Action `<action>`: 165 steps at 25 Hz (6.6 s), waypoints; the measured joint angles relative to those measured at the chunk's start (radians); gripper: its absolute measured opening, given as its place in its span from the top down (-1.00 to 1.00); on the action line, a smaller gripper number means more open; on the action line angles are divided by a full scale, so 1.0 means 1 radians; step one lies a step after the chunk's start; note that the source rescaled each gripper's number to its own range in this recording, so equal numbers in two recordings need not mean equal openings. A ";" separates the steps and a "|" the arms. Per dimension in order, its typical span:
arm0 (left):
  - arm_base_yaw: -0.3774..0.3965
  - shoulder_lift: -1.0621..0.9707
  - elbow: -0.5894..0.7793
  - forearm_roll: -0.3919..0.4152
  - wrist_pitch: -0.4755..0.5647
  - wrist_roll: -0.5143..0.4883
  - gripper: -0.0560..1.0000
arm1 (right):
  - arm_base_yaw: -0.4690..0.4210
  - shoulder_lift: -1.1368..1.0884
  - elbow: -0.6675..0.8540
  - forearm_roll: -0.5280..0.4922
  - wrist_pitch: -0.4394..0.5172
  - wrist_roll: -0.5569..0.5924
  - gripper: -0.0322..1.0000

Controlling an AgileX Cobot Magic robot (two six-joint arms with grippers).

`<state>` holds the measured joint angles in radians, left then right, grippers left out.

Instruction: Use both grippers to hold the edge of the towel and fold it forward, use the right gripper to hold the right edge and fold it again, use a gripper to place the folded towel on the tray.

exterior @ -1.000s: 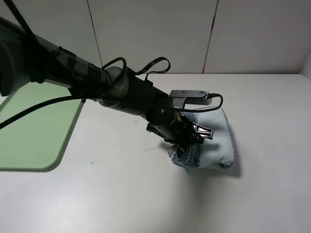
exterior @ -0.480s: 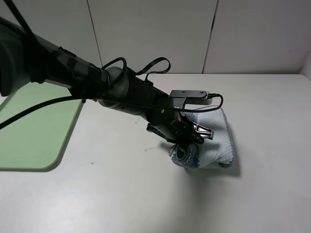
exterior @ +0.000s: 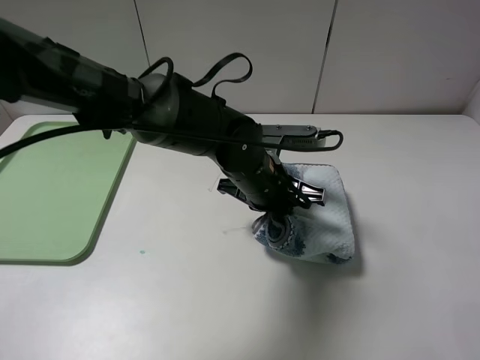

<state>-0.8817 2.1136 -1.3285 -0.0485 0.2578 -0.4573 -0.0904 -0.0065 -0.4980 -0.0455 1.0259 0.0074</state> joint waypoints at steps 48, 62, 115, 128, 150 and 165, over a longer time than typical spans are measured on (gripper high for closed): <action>0.562 -0.506 0.354 0.192 0.168 0.154 0.61 | 0.000 0.000 0.000 0.000 -0.001 0.000 -1.00; 0.770 -0.509 0.389 0.192 0.138 0.264 0.61 | 0.000 0.000 0.000 0.000 -0.001 0.000 -1.00; 1.000 -0.509 0.600 0.192 -0.166 0.316 0.61 | 0.000 0.000 0.000 0.000 -0.001 0.000 -1.00; 1.000 -0.509 0.600 0.192 -0.158 0.313 0.15 | 0.000 0.000 0.000 0.000 -0.001 0.000 -1.00; 1.020 -0.678 0.600 0.192 -0.079 0.364 -1.00 | 0.000 0.000 0.000 0.000 -0.001 0.000 -1.00; 1.020 -0.962 0.601 0.180 0.367 0.378 -1.00 | 0.000 0.000 0.000 0.000 -0.001 0.000 -1.00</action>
<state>0.1382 1.1516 -0.7279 0.1319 0.6250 -0.0793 -0.0904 -0.0065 -0.4980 -0.0455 1.0251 0.0074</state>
